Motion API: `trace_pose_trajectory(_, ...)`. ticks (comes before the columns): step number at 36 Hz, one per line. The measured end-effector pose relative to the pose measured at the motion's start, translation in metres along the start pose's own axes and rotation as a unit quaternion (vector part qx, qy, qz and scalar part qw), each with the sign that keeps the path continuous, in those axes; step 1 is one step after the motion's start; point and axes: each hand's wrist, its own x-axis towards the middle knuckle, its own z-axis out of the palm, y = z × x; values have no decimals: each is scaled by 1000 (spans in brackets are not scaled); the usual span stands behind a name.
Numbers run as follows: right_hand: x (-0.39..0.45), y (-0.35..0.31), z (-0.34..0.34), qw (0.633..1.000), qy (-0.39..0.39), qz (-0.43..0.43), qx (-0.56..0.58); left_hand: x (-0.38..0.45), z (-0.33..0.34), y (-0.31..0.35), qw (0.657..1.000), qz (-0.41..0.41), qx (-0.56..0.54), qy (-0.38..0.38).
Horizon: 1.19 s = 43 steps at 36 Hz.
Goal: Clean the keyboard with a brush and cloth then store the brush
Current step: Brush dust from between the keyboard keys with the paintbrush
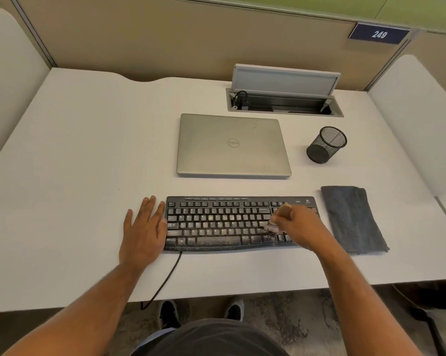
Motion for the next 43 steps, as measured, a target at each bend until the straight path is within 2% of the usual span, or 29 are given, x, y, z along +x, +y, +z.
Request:
trace_pose_trajectory(5, -2, -15, 11, 996, -62, -38, 58, 0, 0, -1, 1000, 3, 5, -1)
trace_pose_trajectory(7, -2, -18, 12, 995, -63, -42, 57, 0, 0, 0, 1000, 3, 6, 0)
trace_pose_trajectory(11, -1, -11, -1, 996, -35, -19, 83, -1, 0, 0, 1000, 2, 8, 0)
trace_pose_trajectory(19, 3, 6, -17, 1000, -11, -1, -2, 0, -1, 1, 1000, -1, 6, 3)
trace_pose_trajectory(22, 2, 5, -11, 999, 6, -15, -41, -1, -1, 1, 1000, 1, 6, 2)
trace_pose_trajectory(31, -2, -5, 24, 997, 61, -2, -37, 0, 0, 0, 1000, 6, 5, 3)
trace_pose_trajectory(34, -3, -5, 35, 997, 72, -3, 22, 0, 0, -1, 1000, 7, 8, 5)
trace_pose_trajectory(39, -7, -1, 34, 970, 86, 24, 228, -1, -1, 0, 1000, 8, 6, 7)
trace_pose_trajectory(41, -10, 1, 29, 960, 127, 34, 248, -1, -1, 0, 1000, 5, 3, 6)
trace_pose_trajectory(43, -12, 4, 26, 961, 169, 48, 214, -1, 0, 0, 1000, 3, 0, 6)
